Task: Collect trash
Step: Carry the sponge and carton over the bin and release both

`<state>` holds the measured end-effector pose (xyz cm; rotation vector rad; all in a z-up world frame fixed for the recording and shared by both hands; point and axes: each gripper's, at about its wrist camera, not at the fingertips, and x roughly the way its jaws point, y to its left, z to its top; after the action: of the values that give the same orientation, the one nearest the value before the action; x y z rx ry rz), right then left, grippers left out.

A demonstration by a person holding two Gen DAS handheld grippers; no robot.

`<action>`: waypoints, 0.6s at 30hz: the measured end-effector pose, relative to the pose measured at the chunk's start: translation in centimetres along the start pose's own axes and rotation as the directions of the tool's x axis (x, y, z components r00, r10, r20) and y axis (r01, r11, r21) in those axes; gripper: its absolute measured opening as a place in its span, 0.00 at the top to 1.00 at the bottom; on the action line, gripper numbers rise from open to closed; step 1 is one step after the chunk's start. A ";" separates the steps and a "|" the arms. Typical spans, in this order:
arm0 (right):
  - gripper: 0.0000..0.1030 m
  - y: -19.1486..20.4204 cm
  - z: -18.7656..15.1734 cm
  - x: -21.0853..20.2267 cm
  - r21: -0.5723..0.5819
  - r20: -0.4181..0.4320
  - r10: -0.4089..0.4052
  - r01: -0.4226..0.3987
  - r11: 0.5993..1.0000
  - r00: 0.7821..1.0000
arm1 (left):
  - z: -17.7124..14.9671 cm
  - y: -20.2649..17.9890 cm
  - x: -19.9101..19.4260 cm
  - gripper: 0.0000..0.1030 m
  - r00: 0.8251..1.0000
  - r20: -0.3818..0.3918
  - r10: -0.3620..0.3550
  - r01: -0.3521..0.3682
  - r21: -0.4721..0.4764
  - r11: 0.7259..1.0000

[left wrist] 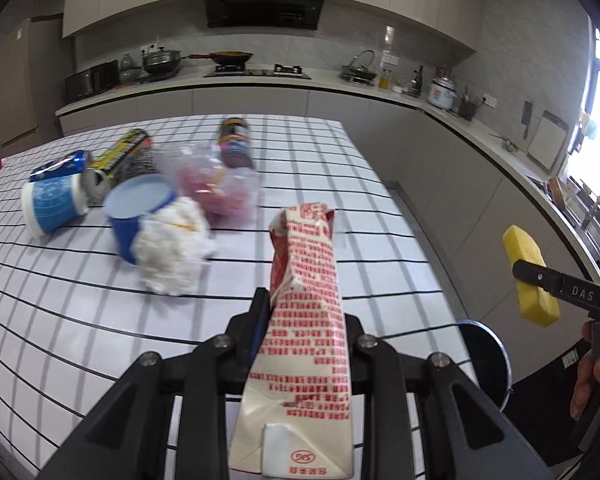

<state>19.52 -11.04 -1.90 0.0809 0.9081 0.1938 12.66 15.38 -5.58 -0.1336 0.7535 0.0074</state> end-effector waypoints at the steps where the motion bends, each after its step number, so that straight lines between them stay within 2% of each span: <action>1: 0.47 -1.2 -0.3 -0.2 0.007 -0.006 -0.007 0.007 1.000 1.000 | -0.1 -1.0 0.0 0.73 1.000 -0.002 -0.006 0.006 0.006 1.000; 7: 0.45 -8.0 -3.0 0.6 0.017 -0.103 -0.047 0.050 0.999 0.994 | -0.9 -6.2 0.7 0.73 0.999 -0.009 -0.042 0.042 0.026 0.999; 11: 0.37 -10.9 -4.1 1.4 0.001 -0.146 -0.058 0.059 0.998 0.988 | -1.4 -8.7 0.8 0.73 0.999 -0.008 -0.051 0.051 0.024 0.998; 12: 0.32 -11.5 -4.2 1.8 -0.011 -0.160 -0.075 0.074 0.997 0.984 | -1.5 -9.3 0.9 0.73 0.999 -0.007 -0.051 0.051 0.022 0.998; 13: 0.32 -12.2 -4.3 2.0 -0.018 -0.169 -0.091 0.090 0.996 0.981 | -1.7 -10.1 0.9 0.73 0.999 -0.006 -0.051 0.051 0.021 0.998; 18: 0.32 -15.7 -4.4 1.0 0.008 -0.146 -0.072 0.074 0.997 0.987 | -2.0 -13.0 1.5 0.73 0.999 -0.006 -0.045 0.046 0.026 0.999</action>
<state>18.74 -26.22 -7.78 0.0465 1.0568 0.1266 13.11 2.14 -6.53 -0.1255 0.7559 -0.0463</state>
